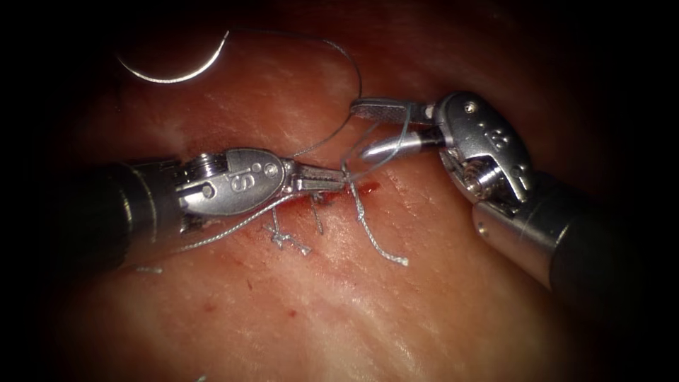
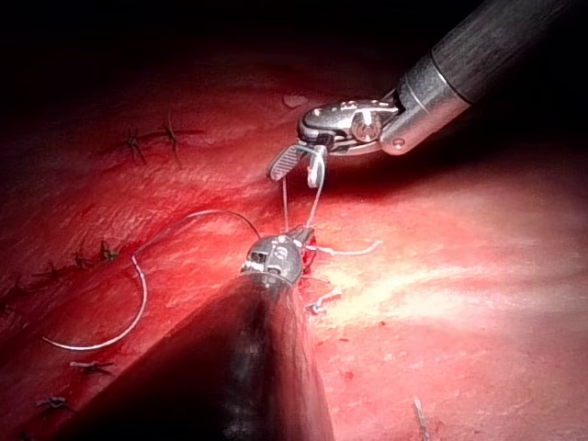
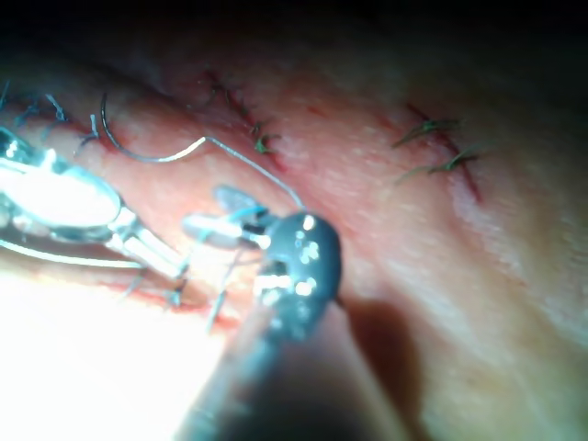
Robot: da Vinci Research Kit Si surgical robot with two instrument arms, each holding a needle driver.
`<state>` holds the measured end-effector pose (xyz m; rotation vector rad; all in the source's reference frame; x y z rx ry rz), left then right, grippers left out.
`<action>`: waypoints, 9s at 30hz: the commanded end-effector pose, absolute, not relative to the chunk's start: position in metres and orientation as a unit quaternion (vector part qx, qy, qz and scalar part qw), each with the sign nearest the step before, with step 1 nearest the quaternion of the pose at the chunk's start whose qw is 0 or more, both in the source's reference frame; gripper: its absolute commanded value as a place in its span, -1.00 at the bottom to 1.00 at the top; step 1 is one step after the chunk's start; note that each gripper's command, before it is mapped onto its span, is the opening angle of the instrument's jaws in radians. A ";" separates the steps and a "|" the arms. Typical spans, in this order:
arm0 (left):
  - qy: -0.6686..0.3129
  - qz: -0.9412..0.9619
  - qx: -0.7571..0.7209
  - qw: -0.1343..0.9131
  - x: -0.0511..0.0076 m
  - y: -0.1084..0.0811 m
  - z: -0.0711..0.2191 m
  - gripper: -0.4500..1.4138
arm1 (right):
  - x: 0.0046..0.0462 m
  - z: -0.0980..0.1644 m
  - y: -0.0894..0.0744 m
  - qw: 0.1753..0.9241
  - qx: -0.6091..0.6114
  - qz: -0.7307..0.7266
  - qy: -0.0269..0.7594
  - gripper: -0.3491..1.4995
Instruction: Wound Closure
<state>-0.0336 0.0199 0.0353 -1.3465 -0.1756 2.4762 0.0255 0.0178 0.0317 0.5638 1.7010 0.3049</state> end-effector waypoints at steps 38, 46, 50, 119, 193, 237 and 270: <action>-0.075 0.868 -0.466 0.152 -0.0343 0.022 0.039 -1.00 | 0.0259 0.038 0.013 0.655 0.301 -0.307 0.621 -0.06; -0.075 0.868 -0.466 0.151 -0.0342 0.022 0.039 -1.00 | 0.0261 0.039 0.011 0.657 0.315 -0.345 0.592 -0.15; -0.075 0.868 -0.467 0.150 -0.0342 0.021 0.039 -1.00 | 0.0264 0.039 0.011 0.663 0.311 -0.346 0.586 -0.15; -0.099 0.883 -0.447 0.104 -0.0344 0.006 0.034 -1.00 | 0.0294 0.037 0.022 0.762 0.223 -0.233 0.561 -1.00; -0.221 0.861 -0.456 0.041 -0.0333 -0.014 0.031 -1.00 | 0.0273 0.042 0.025 0.846 0.129 -0.189 0.481 -1.00; -0.110 0.854 -0.505 0.057 -0.0331 0.005 0.018 -1.00 | 0.0182 0.034 0.023 0.873 0.080 0.010 0.481 0.80; -0.049 0.879 -0.468 0.081 -0.0285 0.021 0.020 -1.00 | 0.0349 0.031 0.016 0.797 0.034 0.076 0.598 -1.00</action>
